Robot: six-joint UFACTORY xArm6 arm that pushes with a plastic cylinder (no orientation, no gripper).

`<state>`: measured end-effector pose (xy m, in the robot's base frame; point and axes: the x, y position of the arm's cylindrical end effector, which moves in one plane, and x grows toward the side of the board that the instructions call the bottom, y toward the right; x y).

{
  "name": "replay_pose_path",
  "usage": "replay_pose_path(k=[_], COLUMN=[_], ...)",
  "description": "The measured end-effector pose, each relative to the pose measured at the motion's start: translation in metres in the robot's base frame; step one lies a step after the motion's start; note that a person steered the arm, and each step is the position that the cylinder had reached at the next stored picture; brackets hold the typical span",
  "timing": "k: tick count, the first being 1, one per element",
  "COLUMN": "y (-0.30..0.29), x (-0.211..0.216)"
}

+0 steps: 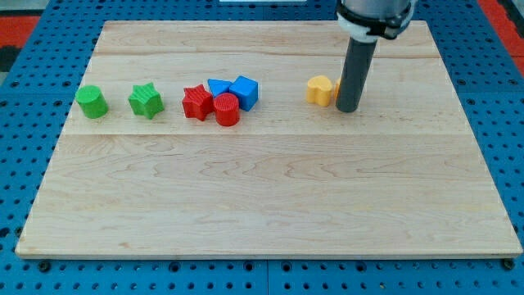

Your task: Place the yellow heart on top of green star

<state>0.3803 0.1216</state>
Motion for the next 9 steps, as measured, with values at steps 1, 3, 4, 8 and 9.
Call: replay_pose_path(k=[1, 3, 4, 8, 9], y=[-0.039, -0.089, -0.119, -0.144, -0.185], x=[-0.025, -0.048, -0.077, -0.065, -0.065])
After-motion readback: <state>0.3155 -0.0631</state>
